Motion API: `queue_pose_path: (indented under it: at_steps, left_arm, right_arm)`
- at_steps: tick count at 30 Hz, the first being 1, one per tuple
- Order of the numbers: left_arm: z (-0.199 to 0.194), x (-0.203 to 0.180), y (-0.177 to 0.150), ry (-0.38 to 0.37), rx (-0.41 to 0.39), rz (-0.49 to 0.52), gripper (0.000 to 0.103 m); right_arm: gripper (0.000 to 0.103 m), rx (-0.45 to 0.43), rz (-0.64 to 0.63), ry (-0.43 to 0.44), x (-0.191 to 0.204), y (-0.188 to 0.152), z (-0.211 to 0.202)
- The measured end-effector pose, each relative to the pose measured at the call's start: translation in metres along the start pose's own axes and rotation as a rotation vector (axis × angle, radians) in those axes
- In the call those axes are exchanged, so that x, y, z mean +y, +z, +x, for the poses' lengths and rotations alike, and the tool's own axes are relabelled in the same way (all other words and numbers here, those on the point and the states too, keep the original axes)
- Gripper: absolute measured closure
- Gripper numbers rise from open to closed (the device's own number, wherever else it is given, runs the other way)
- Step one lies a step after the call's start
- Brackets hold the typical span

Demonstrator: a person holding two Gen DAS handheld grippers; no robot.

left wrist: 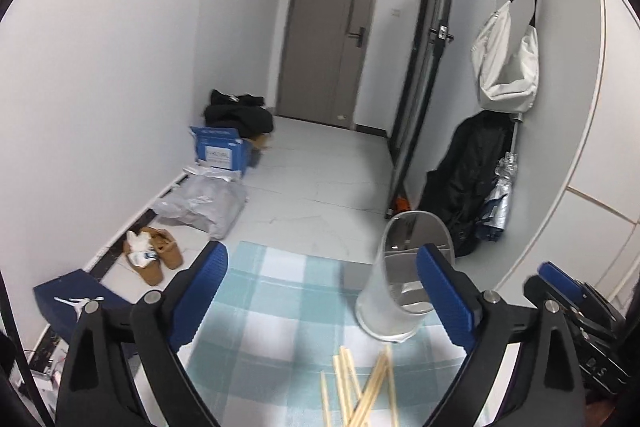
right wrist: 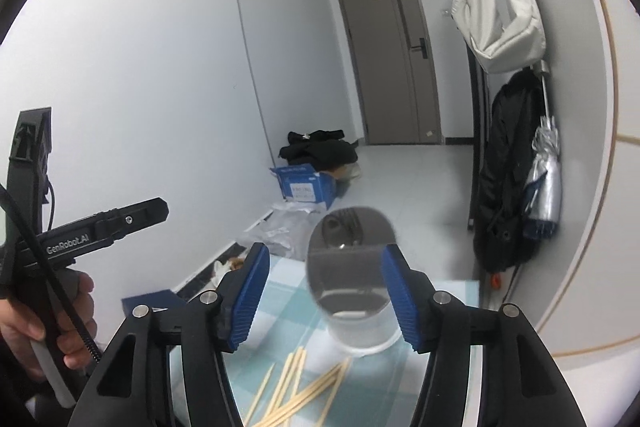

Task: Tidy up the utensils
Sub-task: 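Move the right gripper back over the chopstick pile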

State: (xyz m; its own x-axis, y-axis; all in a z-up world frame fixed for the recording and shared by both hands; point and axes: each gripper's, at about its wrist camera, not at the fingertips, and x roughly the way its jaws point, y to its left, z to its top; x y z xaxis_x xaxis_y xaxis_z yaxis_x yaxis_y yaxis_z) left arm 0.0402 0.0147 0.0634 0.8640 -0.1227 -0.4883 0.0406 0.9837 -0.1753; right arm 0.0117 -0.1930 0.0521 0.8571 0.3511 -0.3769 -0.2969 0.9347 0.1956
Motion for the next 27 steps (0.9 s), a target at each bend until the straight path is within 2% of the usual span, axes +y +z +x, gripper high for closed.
queue_pose_path:
  at_steps: [6, 12, 17, 19, 27]
  left_arm:
    - [-0.009, 0.004, -0.018, 0.034, -0.006, 0.012, 0.002]
    - [-0.012, 0.009, -0.04, 0.06, -0.036, 0.008, 0.001]
    - [0.001, 0.015, -0.066, 0.054, 0.022, 0.013, 0.001]
    - [0.01, 0.019, -0.075, 0.074, 0.046, 0.016, 0.001]
    - [0.026, 0.041, -0.086, 0.089, 0.121, -0.016, 0.001]
  right_arm:
    - [0.033, 0.008, 0.022, -0.006, 0.01, -0.019, -0.01]
    - [0.032, 0.1, 0.042, 0.011, 0.011, -0.041, 0.001]
    - [0.027, 0.132, 0.044, -0.011, 0.01, -0.061, 0.005]
    - [0.025, 0.162, 0.044, -0.019, 0.009, -0.071, 0.009]
    - [0.023, 0.299, 0.076, -0.061, 0.001, -0.102, 0.032]
